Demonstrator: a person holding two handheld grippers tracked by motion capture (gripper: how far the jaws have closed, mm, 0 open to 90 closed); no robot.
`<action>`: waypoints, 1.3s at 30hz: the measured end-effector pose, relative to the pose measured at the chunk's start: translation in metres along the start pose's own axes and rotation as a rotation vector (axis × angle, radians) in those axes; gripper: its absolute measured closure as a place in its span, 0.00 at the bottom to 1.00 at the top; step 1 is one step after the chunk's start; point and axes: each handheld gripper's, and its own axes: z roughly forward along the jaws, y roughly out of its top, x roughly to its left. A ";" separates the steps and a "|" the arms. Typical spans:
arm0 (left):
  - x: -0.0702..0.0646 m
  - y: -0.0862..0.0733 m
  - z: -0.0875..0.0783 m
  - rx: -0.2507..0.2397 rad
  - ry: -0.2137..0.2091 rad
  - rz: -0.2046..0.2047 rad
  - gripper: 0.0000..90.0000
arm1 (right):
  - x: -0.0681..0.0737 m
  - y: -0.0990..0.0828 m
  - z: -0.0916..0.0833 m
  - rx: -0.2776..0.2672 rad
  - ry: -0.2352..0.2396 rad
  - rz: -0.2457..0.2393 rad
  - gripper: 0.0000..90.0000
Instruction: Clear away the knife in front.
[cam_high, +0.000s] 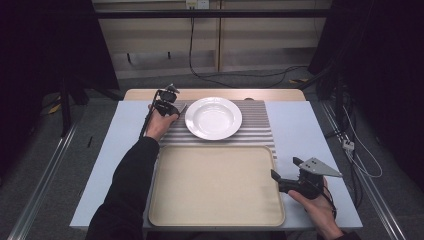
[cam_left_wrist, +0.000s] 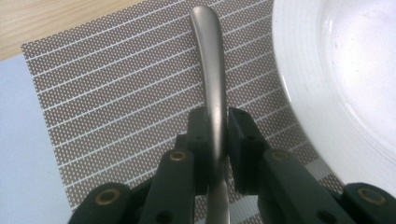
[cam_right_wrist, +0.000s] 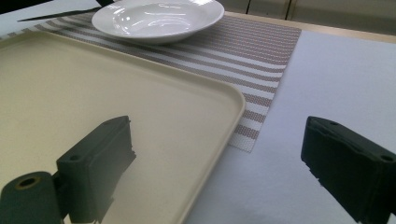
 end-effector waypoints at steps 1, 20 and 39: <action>0.000 0.000 -0.001 -0.001 -0.001 -0.001 0.89 | 0.000 0.000 0.000 -0.001 0.001 0.000 0.10; 0.001 -0.015 -0.032 -0.042 -0.013 0.007 0.89 | 0.001 0.001 0.001 0.000 -0.002 -0.008 0.10; -0.015 -0.024 -0.065 -0.101 -0.021 0.071 0.89 | 0.002 0.001 0.001 0.000 -0.001 -0.017 0.10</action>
